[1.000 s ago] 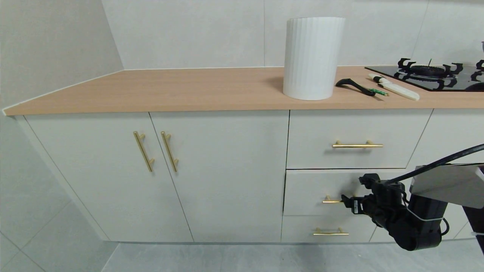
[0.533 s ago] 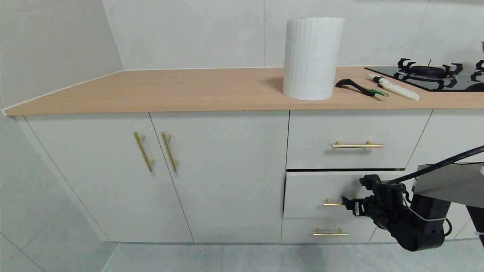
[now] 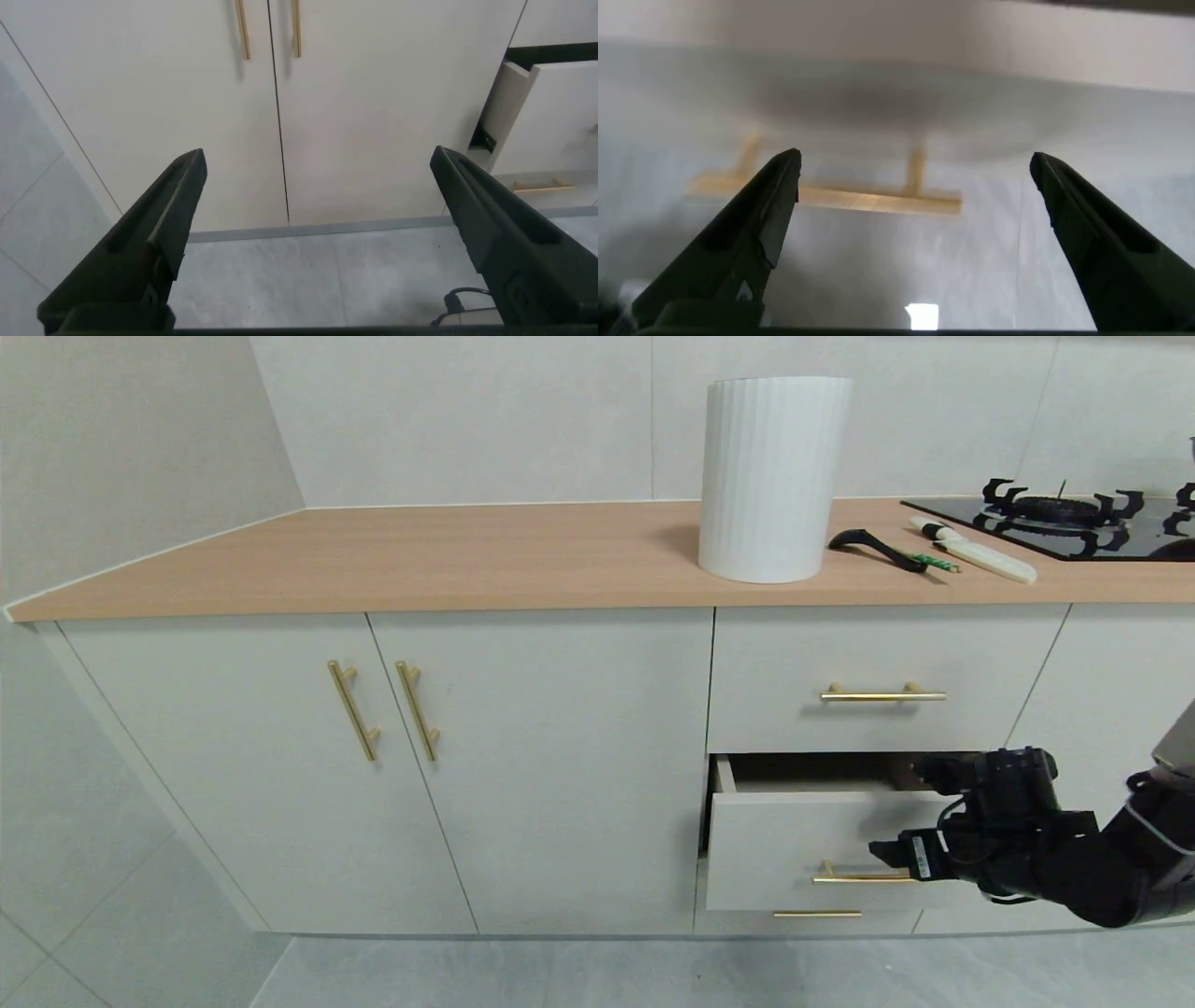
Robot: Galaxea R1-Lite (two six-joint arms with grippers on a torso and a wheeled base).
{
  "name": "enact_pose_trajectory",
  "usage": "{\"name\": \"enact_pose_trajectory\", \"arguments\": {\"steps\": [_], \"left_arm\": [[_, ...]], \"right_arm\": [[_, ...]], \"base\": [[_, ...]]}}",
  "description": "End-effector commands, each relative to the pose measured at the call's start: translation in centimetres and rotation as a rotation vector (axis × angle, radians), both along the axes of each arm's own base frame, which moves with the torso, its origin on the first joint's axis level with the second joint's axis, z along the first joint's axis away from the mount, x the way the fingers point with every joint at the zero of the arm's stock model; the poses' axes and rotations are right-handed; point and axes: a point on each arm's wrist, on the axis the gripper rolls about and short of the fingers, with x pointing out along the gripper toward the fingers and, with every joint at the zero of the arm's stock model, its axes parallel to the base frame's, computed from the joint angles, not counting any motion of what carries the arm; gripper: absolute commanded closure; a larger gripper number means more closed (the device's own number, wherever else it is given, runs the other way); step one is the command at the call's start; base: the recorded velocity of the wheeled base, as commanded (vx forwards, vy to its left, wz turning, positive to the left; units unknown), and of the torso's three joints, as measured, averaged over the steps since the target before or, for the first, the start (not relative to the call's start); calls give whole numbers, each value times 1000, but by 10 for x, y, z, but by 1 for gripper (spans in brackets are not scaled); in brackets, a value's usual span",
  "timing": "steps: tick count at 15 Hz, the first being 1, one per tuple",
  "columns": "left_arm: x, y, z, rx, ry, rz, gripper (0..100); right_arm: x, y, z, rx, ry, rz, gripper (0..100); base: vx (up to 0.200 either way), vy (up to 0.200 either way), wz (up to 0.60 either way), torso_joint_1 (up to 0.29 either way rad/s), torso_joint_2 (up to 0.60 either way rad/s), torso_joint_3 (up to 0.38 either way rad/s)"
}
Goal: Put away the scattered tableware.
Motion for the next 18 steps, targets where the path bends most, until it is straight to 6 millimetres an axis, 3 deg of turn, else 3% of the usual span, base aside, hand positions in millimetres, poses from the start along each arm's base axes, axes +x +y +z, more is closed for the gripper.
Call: {"name": "enact_pose_trajectory", "arguments": {"steps": [1,3,6,13,18], "left_arm": [[0,0,0,0,1,0,0],[0,0,0,0,1,0,0],[0,0,0,0,1,0,0],[0,0,0,0,1,0,0],[0,0,0,0,2,0,0]], "right_arm": [[-47,17,100,60,-146,109,0],[-53,24,108,67,-175,130,0],[-41,26,100,115,-199,99,0],[4,37,34,99,-237,23,0],[20,40,10,85,-319,-16,0]], "base": [[0,0,0,0,0,0],[0,0,0,0,0,0],[0,0,0,0,0,0],[0,0,0,0,0,0],[0,0,0,0,0,0]]}}
